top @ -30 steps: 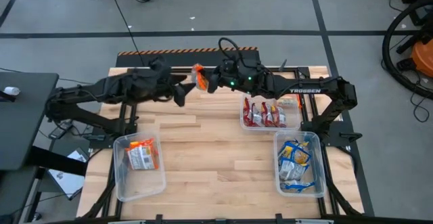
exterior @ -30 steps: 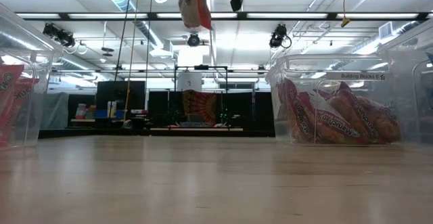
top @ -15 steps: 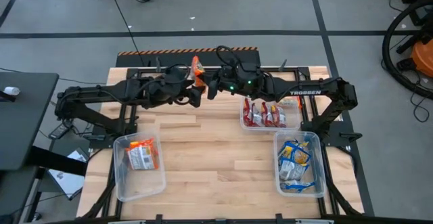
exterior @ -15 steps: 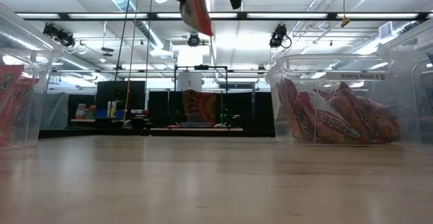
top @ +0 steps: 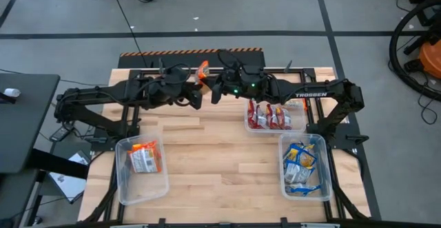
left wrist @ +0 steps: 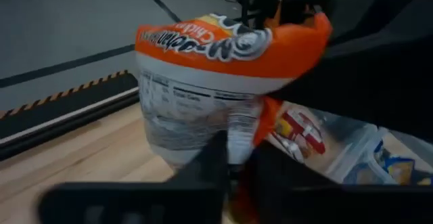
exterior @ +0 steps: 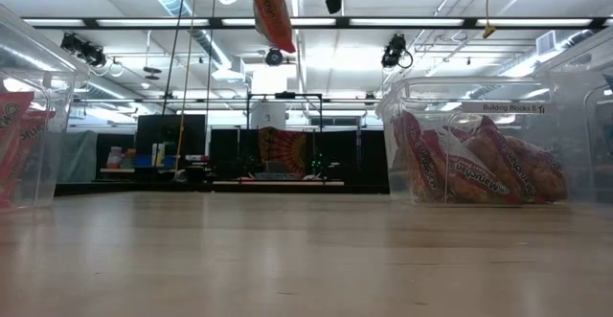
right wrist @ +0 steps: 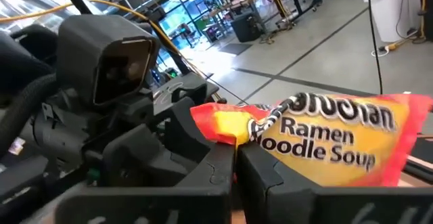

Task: Sort Maruchan noodles
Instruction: Put the orange noodle pack into the left container

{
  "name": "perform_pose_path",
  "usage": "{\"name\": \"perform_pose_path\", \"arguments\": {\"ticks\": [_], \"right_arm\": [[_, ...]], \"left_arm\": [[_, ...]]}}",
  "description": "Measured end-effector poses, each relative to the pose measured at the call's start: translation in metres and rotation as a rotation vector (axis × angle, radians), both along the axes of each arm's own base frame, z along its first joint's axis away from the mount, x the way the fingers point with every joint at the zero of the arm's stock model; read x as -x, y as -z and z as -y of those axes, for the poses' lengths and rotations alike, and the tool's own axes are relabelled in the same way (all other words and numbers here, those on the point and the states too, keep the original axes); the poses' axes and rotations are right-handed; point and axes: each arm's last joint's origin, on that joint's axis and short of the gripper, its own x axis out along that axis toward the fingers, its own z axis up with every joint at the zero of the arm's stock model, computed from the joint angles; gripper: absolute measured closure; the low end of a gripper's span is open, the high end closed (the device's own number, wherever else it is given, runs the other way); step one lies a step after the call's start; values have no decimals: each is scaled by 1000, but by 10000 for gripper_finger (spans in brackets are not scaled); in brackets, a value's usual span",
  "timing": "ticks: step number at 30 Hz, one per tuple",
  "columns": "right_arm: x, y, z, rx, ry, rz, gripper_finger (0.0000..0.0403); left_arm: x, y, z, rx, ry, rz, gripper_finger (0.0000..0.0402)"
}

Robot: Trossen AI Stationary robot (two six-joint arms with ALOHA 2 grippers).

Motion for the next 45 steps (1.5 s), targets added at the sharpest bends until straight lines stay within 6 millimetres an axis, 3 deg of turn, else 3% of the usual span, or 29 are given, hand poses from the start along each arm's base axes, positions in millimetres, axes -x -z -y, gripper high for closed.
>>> {"name": "perform_pose_path", "arguments": {"ticks": [3,10,15,18,23,27,36,41,45], "right_arm": [[0,2,-2,-2,-4,-23,365],[8,-7,-7,61,-43,-29,269],[40,-40,-11,92,-60,25,195],[57,-48,-20,127,-111,-29,170],[79,-49,-39,172,-158,-160,162],[79,-37,-56,182,-201,-280,166],[62,-6,-84,87,-274,-393,168],[49,7,-84,41,-258,-419,169],[40,16,-81,39,-247,-438,169]], "left_arm": [[0,1,1,9,32,-13,389],[19,-8,6,1,219,-55,396],[54,-21,19,42,503,-69,398],[78,-22,35,132,719,-112,398],[118,-16,61,437,898,-242,399],[133,-1,82,546,914,-415,400],[152,59,132,476,1010,-718,400],[175,64,153,405,1155,-775,400],[185,67,158,293,1131,-730,399]]}}
